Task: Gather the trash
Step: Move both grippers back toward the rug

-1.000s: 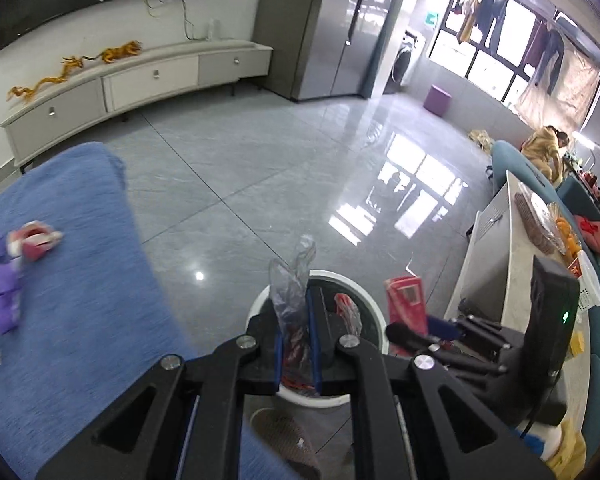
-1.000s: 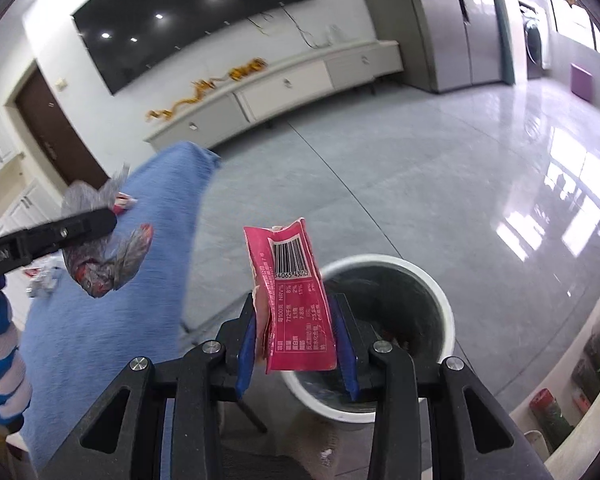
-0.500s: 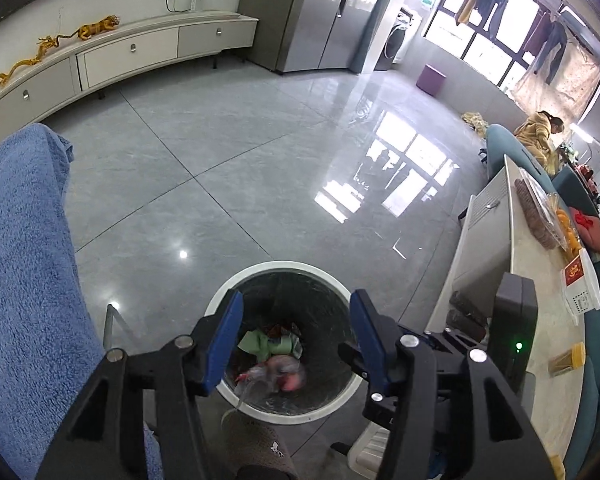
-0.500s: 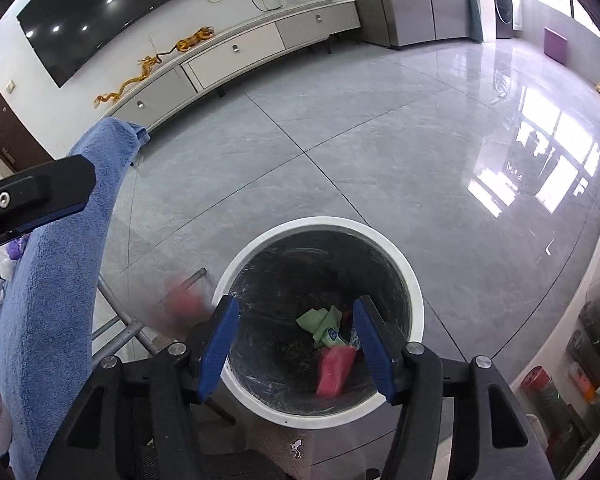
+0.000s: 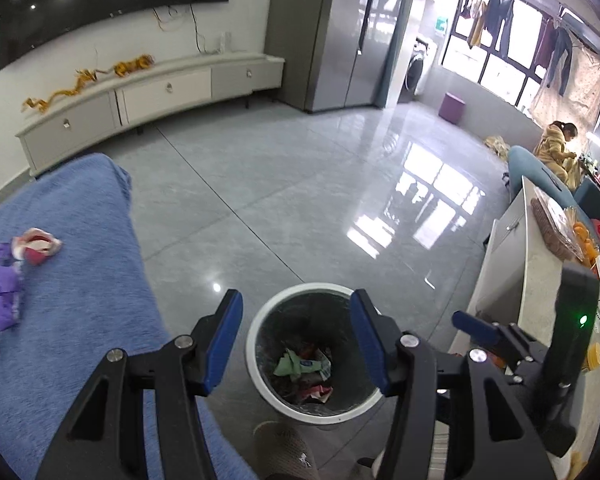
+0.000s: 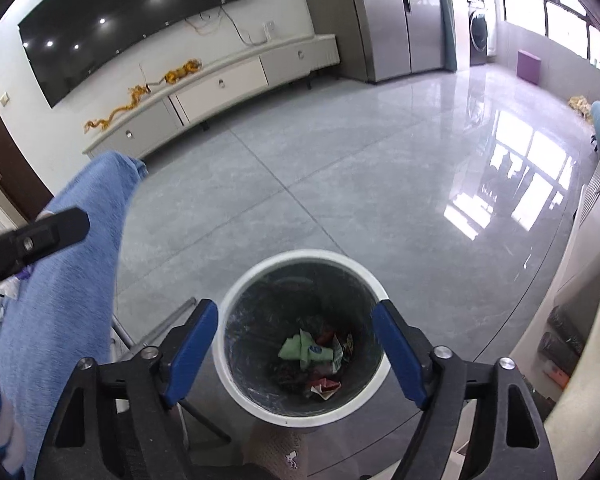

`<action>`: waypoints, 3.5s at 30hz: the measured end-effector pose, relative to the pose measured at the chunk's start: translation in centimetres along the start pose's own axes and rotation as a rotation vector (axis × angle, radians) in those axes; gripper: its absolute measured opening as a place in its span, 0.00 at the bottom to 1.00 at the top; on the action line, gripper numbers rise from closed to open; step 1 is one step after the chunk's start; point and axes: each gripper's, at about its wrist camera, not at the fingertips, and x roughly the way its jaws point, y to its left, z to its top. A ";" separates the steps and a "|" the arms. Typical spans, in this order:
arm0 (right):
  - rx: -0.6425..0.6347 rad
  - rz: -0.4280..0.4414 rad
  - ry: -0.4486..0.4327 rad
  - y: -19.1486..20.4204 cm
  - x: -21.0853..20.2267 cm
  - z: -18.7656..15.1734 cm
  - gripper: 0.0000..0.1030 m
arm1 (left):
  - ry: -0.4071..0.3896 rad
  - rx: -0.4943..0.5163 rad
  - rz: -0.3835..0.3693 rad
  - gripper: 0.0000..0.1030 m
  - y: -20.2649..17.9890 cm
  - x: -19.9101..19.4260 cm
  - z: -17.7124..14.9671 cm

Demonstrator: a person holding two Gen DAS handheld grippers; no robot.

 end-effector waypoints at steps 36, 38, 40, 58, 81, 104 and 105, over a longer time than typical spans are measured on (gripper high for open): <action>-0.261 -0.119 -0.352 16.7 -12.2 -2.0 0.99 | -0.319 -0.123 0.402 0.78 11.3 -18.8 -6.7; -0.277 -0.132 -0.367 17.6 -12.6 -2.3 1.00 | -0.325 -0.136 0.421 0.78 12.1 -19.2 -6.9; -0.292 -0.137 -0.378 18.1 -12.9 -2.7 1.00 | -0.335 -0.149 0.438 0.78 12.6 -19.7 -7.5; -0.363 -0.225 -0.456 20.7 -15.0 -5.2 1.00 | -0.412 -0.222 0.572 0.99 16.2 -23.3 -10.6; -0.400 -0.264 -0.447 20.4 -13.7 -5.8 1.00 | -0.387 -0.251 0.610 1.00 18.2 -22.7 -11.5; -0.386 -0.242 -0.380 19.3 -11.4 -5.7 1.00 | -0.305 -0.206 0.590 1.00 17.4 -20.0 -11.7; -0.384 -0.240 -0.377 19.3 -11.4 -5.7 1.00 | -0.301 -0.205 0.589 1.00 17.5 -19.9 -11.7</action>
